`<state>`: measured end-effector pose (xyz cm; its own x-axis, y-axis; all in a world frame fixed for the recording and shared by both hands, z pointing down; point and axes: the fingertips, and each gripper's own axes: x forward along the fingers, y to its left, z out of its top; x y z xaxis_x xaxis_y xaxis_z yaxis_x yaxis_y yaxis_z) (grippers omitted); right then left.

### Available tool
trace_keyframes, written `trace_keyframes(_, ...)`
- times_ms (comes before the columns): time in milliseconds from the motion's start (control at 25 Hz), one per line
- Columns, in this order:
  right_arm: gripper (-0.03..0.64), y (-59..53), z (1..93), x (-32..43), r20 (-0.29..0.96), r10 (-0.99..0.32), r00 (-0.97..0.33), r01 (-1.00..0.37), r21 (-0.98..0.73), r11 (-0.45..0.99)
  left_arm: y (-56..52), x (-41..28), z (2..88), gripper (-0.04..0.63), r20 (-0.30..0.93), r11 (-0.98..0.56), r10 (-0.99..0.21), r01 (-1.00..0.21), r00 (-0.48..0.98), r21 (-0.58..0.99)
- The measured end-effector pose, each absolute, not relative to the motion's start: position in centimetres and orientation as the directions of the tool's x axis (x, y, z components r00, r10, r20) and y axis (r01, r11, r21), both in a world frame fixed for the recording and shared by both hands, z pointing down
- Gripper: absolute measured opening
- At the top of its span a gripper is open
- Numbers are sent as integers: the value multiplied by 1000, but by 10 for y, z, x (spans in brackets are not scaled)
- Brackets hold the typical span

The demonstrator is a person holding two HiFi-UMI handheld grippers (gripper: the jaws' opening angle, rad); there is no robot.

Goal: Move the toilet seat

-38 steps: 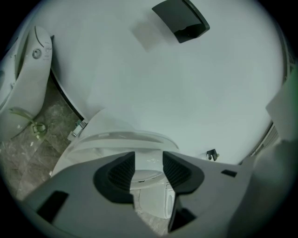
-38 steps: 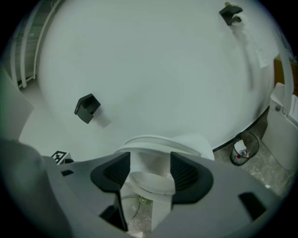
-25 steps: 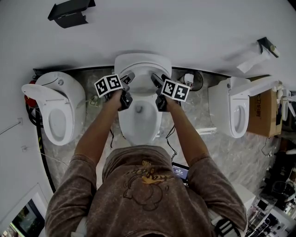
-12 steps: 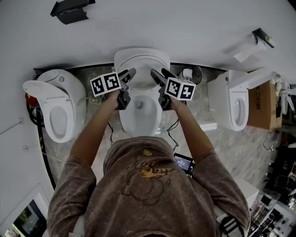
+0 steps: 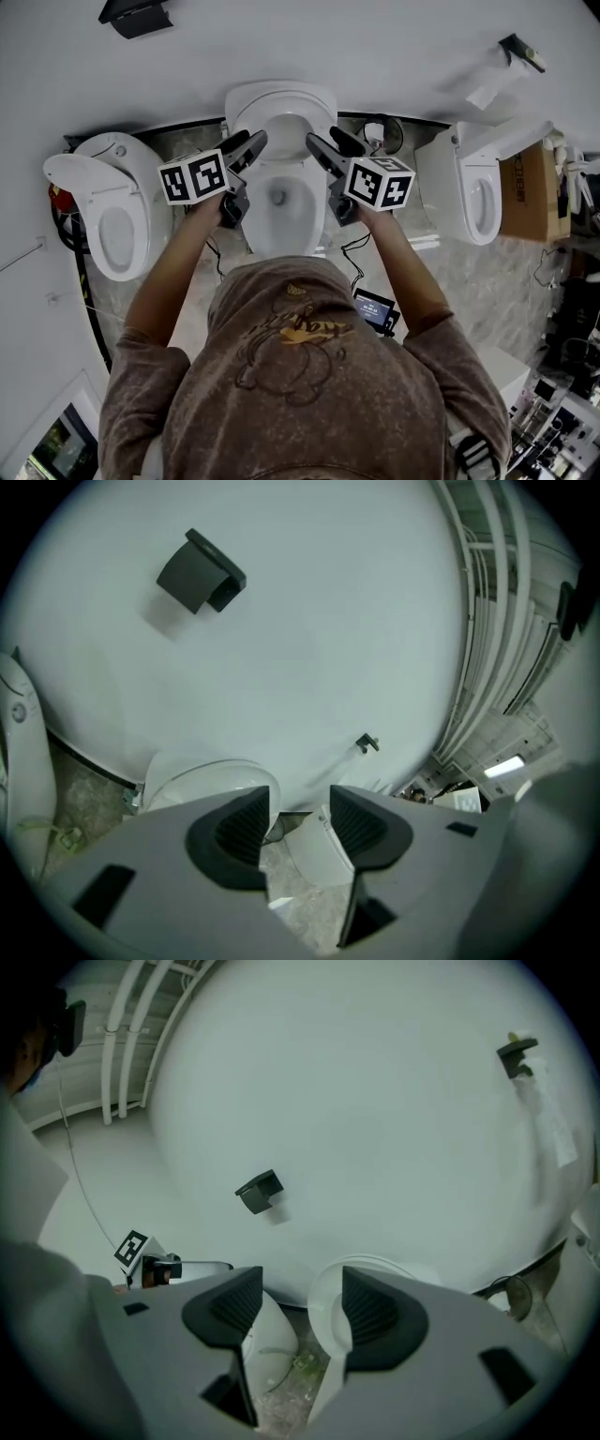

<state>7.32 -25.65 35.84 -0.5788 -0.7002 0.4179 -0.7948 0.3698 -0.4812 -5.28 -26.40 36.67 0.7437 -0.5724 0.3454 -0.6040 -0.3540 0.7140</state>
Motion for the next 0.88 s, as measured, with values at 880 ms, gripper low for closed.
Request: trace_keyframes(880, 253, -164, 279, 88, 265, -789, -554, -828, -266, 493, -187, -67, 289, 207, 205, -633, -664, -686, 720, 360)
